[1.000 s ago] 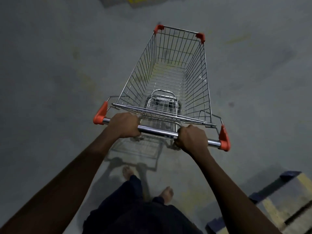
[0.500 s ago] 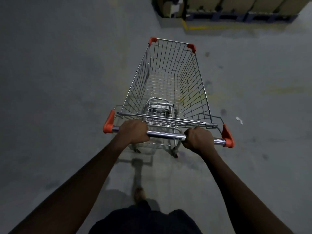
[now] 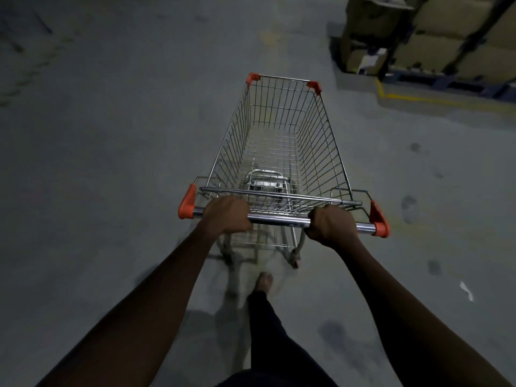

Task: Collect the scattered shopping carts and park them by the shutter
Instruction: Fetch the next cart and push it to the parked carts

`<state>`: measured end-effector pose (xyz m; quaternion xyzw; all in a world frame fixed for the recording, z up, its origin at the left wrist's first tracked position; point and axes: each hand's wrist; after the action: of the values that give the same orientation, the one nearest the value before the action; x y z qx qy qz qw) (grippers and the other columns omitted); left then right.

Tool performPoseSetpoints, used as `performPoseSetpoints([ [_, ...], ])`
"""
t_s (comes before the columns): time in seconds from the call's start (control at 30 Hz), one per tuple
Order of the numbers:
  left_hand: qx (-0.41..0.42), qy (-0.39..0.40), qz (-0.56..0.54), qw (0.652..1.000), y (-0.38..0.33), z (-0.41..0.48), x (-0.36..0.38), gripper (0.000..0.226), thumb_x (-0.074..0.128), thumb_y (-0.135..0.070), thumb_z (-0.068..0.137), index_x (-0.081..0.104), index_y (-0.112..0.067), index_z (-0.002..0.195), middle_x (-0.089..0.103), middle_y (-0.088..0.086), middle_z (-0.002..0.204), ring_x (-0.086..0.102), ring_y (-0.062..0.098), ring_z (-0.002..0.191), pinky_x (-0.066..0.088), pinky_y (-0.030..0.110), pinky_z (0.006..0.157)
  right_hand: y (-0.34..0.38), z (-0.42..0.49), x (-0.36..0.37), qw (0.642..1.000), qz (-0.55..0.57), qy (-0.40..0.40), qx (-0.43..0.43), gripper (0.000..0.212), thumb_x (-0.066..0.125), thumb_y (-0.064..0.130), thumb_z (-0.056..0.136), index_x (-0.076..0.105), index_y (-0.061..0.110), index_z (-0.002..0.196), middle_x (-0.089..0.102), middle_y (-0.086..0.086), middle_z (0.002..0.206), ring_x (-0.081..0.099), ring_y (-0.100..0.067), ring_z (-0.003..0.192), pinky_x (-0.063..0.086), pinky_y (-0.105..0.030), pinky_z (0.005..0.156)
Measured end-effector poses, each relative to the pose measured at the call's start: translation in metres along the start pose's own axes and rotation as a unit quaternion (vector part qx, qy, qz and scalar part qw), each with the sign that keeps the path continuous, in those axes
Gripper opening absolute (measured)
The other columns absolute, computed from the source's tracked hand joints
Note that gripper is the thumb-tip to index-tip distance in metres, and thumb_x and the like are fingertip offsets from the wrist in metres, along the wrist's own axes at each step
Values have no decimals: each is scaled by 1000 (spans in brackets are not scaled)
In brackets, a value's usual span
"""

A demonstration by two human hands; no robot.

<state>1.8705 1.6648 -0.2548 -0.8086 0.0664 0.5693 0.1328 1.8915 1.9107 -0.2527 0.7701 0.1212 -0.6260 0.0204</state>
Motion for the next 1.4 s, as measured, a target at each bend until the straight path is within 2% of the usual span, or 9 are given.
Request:
performPoseSetpoints([
  [0.17, -62, -7, -28, 998, 56, 66, -38, 39, 63, -42, 75, 67, -16, 102, 68, 11, 106, 64, 32, 101, 49, 35, 82, 11, 114, -26, 998, -34, -23, -51, 34, 59, 47, 78, 67, 15, 86, 69, -9, 83, 68, -33, 77, 48, -32, 63],
  [0.4, -126, 16, -39, 991, 141, 166, -77, 48, 59, -53, 77, 67, -17, 108, 66, 8, 114, 60, 27, 108, 47, 36, 91, 27, 275, -63, 987, -51, -35, -149, 32, 57, 46, 78, 66, 17, 88, 68, -7, 83, 67, -30, 73, 41, -29, 59],
  [0.57, -165, -1, -46, 985, 198, 214, -106, 44, 60, -43, 79, 66, -13, 110, 65, 9, 114, 59, 27, 108, 47, 34, 89, 53, 375, -94, 977, -70, -39, -198, 31, 70, 45, 75, 66, 15, 73, 64, -6, 65, 63, -27, 55, 45, -29, 51],
  [0.67, -175, -13, -58, 983, 246, 244, -122, 42, 61, -46, 78, 67, -16, 107, 66, 7, 110, 61, 27, 107, 49, 38, 88, 80, 435, -111, 969, -55, -31, -239, 32, 59, 45, 84, 66, 14, 87, 66, -7, 79, 64, -26, 69, 43, -28, 59],
  [0.9, -196, -67, -76, 975, 372, 311, -151, 36, 60, -47, 72, 69, -15, 88, 69, 4, 93, 64, 25, 92, 50, 34, 78, 156, 561, -145, 972, -48, -24, -230, 35, 52, 49, 86, 63, 16, 91, 64, -4, 81, 64, -24, 72, 52, -30, 63],
  [1.0, -192, -62, -87, 976, 426, 338, -171, 35, 60, -44, 71, 67, -13, 88, 68, 5, 91, 65, 25, 89, 47, 31, 73, 187, 612, -162, 968, -47, -26, -243, 36, 52, 48, 87, 63, 15, 96, 66, -7, 89, 64, -26, 79, 43, -28, 61],
  [1.07, -189, -61, -84, 976, 459, 358, -183, 34, 60, -42, 71, 67, -14, 89, 68, 5, 91, 65, 25, 89, 48, 31, 74, 206, 649, -168, 965, -53, -34, -253, 37, 51, 48, 86, 64, 15, 97, 67, -7, 91, 65, -27, 81, 45, -29, 64],
  [1.3, -189, -53, -91, 976, 565, 427, -229, 26, 63, -31, 75, 69, -9, 89, 69, 7, 89, 64, 23, 84, 42, 28, 66, 265, 777, -195, 962, -44, -50, -265, 37, 58, 47, 80, 66, 12, 91, 67, -10, 82, 65, -30, 73, 44, -30, 60],
  [1.4, -209, -43, -95, 972, 613, 462, -244, 25, 63, -32, 75, 68, -11, 88, 69, 5, 86, 59, 18, 72, 37, 26, 63, 290, 836, -208, 960, -52, -58, -269, 35, 56, 47, 80, 67, 15, 89, 67, -7, 77, 65, -28, 69, 49, -30, 61],
])
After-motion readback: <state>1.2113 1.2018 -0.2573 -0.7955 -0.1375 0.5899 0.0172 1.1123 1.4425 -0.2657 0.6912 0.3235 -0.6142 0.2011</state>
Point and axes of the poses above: each hand's wrist, its own z-axis towards the middle knuckle, its own x-axis out of the palm, y = z × x
